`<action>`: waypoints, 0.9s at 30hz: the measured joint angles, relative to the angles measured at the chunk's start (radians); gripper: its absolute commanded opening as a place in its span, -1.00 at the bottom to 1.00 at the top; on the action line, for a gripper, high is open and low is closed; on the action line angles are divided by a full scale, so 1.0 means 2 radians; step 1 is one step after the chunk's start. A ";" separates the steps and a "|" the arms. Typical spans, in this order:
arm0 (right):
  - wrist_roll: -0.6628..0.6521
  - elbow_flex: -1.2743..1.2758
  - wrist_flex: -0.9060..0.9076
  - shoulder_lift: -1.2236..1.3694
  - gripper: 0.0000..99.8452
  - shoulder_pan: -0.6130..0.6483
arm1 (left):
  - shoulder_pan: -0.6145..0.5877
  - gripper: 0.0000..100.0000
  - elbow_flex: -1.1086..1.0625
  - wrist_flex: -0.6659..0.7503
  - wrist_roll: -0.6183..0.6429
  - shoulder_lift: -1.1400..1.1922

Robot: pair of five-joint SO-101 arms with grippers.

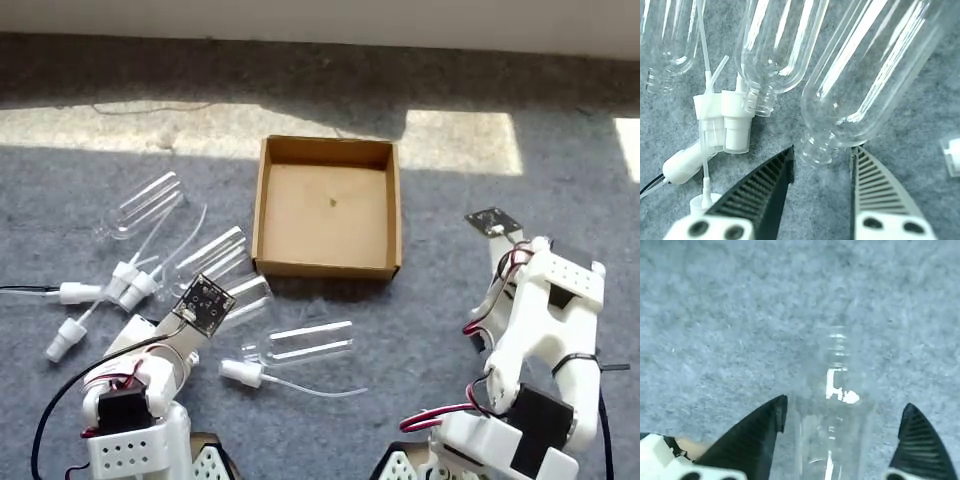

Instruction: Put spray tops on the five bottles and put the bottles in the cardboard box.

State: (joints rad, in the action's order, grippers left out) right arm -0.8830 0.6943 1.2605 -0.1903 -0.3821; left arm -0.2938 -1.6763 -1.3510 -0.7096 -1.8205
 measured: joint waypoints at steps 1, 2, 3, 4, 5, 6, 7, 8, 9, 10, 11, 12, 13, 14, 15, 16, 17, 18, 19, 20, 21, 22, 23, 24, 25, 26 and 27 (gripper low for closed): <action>0.000 0.008 -0.001 0.000 -0.38 0.000 | 0.000 -0.64 0.000 0.000 0.000 0.000; 0.000 0.017 -0.002 0.000 -0.41 0.000 | 0.000 -0.64 0.000 0.000 0.000 0.000; 0.000 0.027 -0.012 0.000 -0.47 0.000 | 0.000 -0.64 0.000 0.000 0.000 0.000; 0.000 0.035 -0.022 0.000 -0.53 0.001 | 0.000 -0.64 0.000 0.000 0.000 0.000; 0.000 0.044 -0.034 0.000 -0.60 0.001 | 0.000 -0.64 0.000 0.000 0.000 0.000; 0.000 0.051 -0.044 0.000 -0.67 0.001 | 0.000 -0.64 0.000 0.000 0.000 0.000; 0.000 0.055 -0.049 0.000 -0.74 0.000 | 0.000 -0.64 0.000 0.000 0.000 0.000; 0.000 0.058 -0.053 0.000 -0.80 0.000 | 0.000 -0.64 0.000 0.000 0.000 0.000; 0.002 0.058 -0.055 0.000 -0.85 -0.001 | 0.000 -0.64 0.000 0.000 0.000 0.000; 0.010 0.058 -0.058 0.000 -0.90 -0.001 | 0.000 -0.64 0.000 0.000 0.000 0.000; 0.024 0.058 -0.061 0.000 -0.94 -0.001 | 0.000 -0.64 0.000 0.000 0.000 0.000; 0.041 0.058 -0.065 0.000 -0.97 -0.001 | 0.000 -0.64 0.000 0.000 0.000 0.000; 0.061 0.058 -0.074 0.000 -0.99 0.000 | 0.000 -0.64 0.000 0.000 0.000 0.000; 0.083 0.051 -0.086 0.001 -0.99 0.004 | 0.000 -0.64 0.000 0.000 0.000 0.000; 0.107 0.041 -0.096 0.001 -0.99 0.011 | 0.000 -0.64 0.000 0.000 0.000 0.000; 0.131 0.028 -0.103 0.001 -0.99 0.018 | 0.000 -0.64 0.000 0.000 0.000 0.000; 0.152 0.016 -0.106 0.001 -0.99 0.027 | 0.000 -0.64 0.000 0.000 0.000 0.000; 0.170 0.005 -0.107 0.001 -0.99 0.035 | 0.000 -0.64 0.000 0.000 0.000 0.000; 0.186 -0.007 -0.109 0.004 -0.99 0.043 | 0.000 -0.64 0.000 0.000 0.000 0.000; 0.202 -0.019 -0.109 0.012 -0.99 0.051 | 0.000 -0.64 0.000 0.000 0.000 0.000; 0.216 -0.032 -0.110 0.025 -0.99 0.056 | 0.000 -0.64 0.000 0.000 0.000 0.000; 0.229 -0.044 -0.110 0.041 -0.99 0.058 | 0.000 -0.64 0.000 0.000 0.000 0.000; 0.241 -0.060 -0.110 0.061 -0.99 0.059 | 0.000 -0.64 0.000 0.000 0.000 0.000; 0.251 -0.076 -0.110 0.084 -0.99 0.058 | 0.000 -0.64 0.000 0.000 0.000 0.000; 0.257 -0.091 -0.110 0.108 -0.99 0.058 | 0.000 -0.64 0.000 0.000 0.000 0.000; 0.262 -0.109 -0.110 0.133 -0.99 0.057 | 0.000 -0.64 0.000 0.000 0.000 0.000; 0.264 -0.125 -0.110 0.157 -0.99 0.058 | 0.000 -0.64 0.000 0.000 0.000 0.000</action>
State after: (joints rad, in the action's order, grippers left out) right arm -0.3552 0.4442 1.0411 0.1243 -0.2670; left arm -0.2938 -1.6763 -1.3510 -0.7096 -1.8205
